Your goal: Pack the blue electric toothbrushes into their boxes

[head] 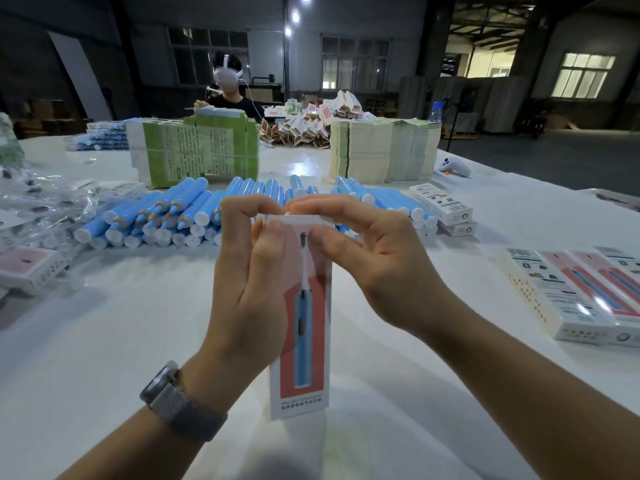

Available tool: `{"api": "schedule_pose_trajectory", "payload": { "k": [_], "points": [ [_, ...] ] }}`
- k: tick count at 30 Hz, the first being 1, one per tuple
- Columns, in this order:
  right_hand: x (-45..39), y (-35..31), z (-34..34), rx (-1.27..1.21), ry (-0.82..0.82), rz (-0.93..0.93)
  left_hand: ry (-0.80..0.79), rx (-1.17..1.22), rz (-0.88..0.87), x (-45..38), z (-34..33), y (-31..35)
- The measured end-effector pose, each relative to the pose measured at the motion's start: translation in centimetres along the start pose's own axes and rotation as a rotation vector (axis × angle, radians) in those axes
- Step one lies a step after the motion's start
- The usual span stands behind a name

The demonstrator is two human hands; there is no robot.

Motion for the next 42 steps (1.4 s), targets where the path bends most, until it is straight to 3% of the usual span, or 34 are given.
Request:
{"api": "schedule_pose_trajectory", "payload": {
  "k": [6,13,17,23,29,32,42],
  "points": [
    [0.2,0.7,0.0,0.383,0.250,0.002,-0.041,0.051,0.061,0.0,0.0,-0.5],
    [0.2,0.9,-2.1,0.309,0.011,-0.119,-0.028,0.249,0.041,-1.1,0.3,-0.2],
    [-0.2,0.7,-1.8,0.418,0.018,-0.164,-0.078,0.238,0.068,-1.0,0.4,-0.8],
    [-0.9,2.5,3.5,0.607,0.050,-0.475,-0.010,0.056,0.113,-0.6,1.1,-2.0],
    [2.8,7.7,11.9,0.880,-0.004,-0.996,0.041,0.048,0.226,-0.7,2.5,-5.3],
    [5.6,10.0,14.4,0.929,0.022,-1.170,0.021,0.030,0.272,-0.8,2.7,-6.6],
    [7.8,10.9,16.4,1.043,0.113,-1.206,-0.132,-0.093,0.405,-1.1,2.3,-8.7]
  ]
}}
Point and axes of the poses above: each hand's wrist, its own x-axis away from the middle knuckle, its own z-axis out of the back of the hand, y = z × x, the point moved 3 cm from there along -x, towards the middle knuckle, and after that the axes turned 14 degrees about -y, right-handed, at the moved point
